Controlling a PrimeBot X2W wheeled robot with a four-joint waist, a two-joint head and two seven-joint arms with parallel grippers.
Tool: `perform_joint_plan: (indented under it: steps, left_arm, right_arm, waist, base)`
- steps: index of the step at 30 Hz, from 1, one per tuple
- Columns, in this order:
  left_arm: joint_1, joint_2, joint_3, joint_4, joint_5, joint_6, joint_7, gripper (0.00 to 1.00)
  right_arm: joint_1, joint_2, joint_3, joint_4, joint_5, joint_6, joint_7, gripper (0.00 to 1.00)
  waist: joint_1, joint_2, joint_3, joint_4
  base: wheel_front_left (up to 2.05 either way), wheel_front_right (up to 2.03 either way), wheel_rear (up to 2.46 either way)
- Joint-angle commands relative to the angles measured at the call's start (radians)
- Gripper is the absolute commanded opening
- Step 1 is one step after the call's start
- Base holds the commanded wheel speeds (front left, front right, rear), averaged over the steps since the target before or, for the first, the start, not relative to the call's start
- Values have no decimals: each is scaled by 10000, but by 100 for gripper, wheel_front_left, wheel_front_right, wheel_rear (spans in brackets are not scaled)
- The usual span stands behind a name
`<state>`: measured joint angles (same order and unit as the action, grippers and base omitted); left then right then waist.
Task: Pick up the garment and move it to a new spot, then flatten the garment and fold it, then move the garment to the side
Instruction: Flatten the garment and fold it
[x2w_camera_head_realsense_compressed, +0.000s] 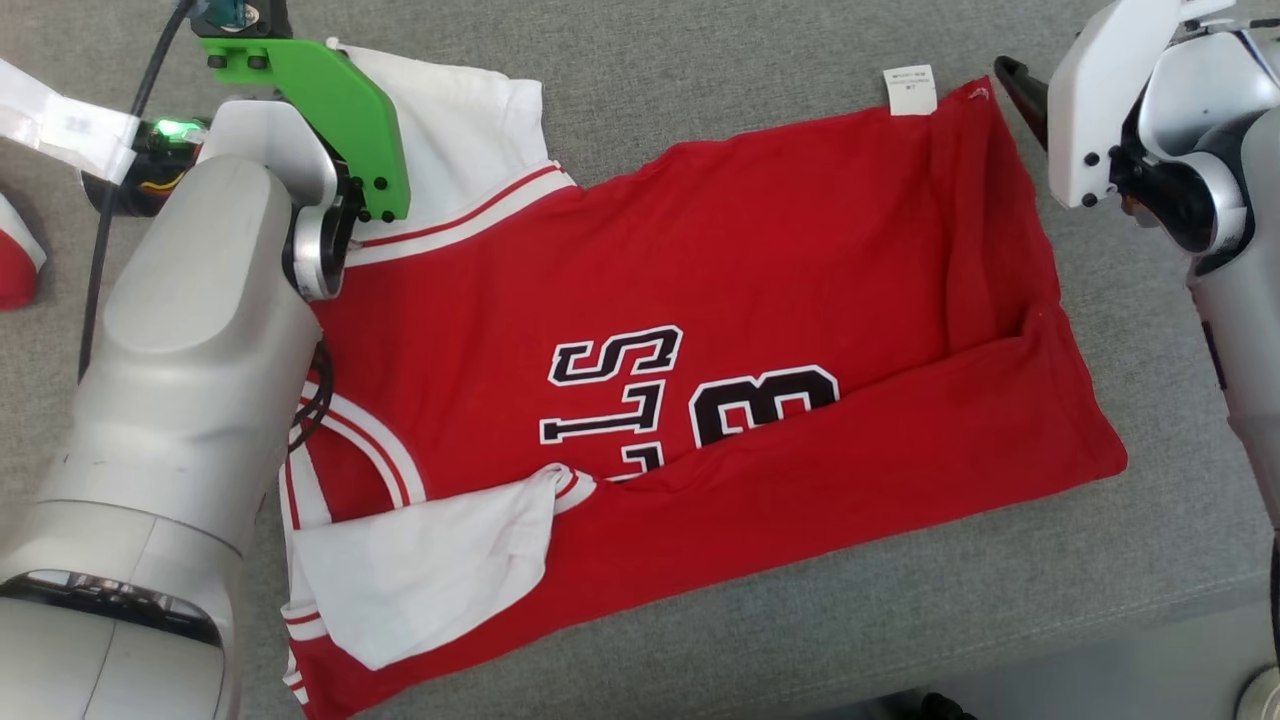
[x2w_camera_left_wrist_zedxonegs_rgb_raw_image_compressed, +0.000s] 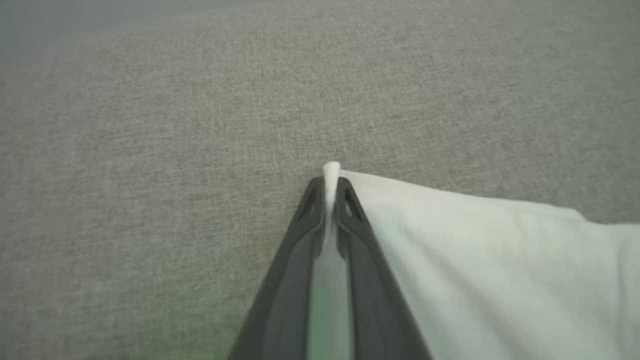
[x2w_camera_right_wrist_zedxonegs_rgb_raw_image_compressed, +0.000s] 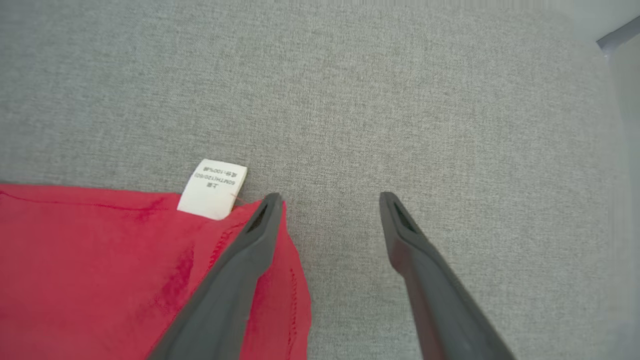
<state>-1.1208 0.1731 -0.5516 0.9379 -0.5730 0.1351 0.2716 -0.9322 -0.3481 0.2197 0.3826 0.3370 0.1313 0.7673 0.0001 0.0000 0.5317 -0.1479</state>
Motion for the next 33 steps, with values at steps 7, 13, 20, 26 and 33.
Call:
perform_joint_plan:
  steps: [7, 13, 20, 26, 33]
  left_arm:
    - [224, -393, -67, 694, -218, -161, -339, 0]
    - [66, -596, -96, 1017, -312, -314, -563, 0]
    - [-95, -739, -154, 1302, -385, -447, -810, 0]
    - [-396, -659, -134, 1366, -298, -359, -1476, 0]
    - [-667, -606, -37, 1197, -103, -312, -3359, 0]
  right_arm:
    - [-146, -609, 635, -459, 338, -14, 343, 100]
    - [102, -727, 1156, -398, 571, -14, 575, 100]
    - [563, -979, 1306, -471, 697, -12, 896, 100]
    - [698, -1081, 1337, -591, 473, -14, 515, 0]
    - [394, -904, 947, -302, -151, -15, -1070, 0]
  waist:
    - [-1, 0, 242, 297]
    - [-1, 0, 318, 447]
    - [-1, 0, 305, 549]
    - [-1, 0, 335, 556]
    - [-1, 0, 266, 736]
  base:
    - [0, 0, 0]
    - [0, 0, 0]
    - [0, 0, 0]
    - [0, 0, 0]
    - [0, 0, 0]
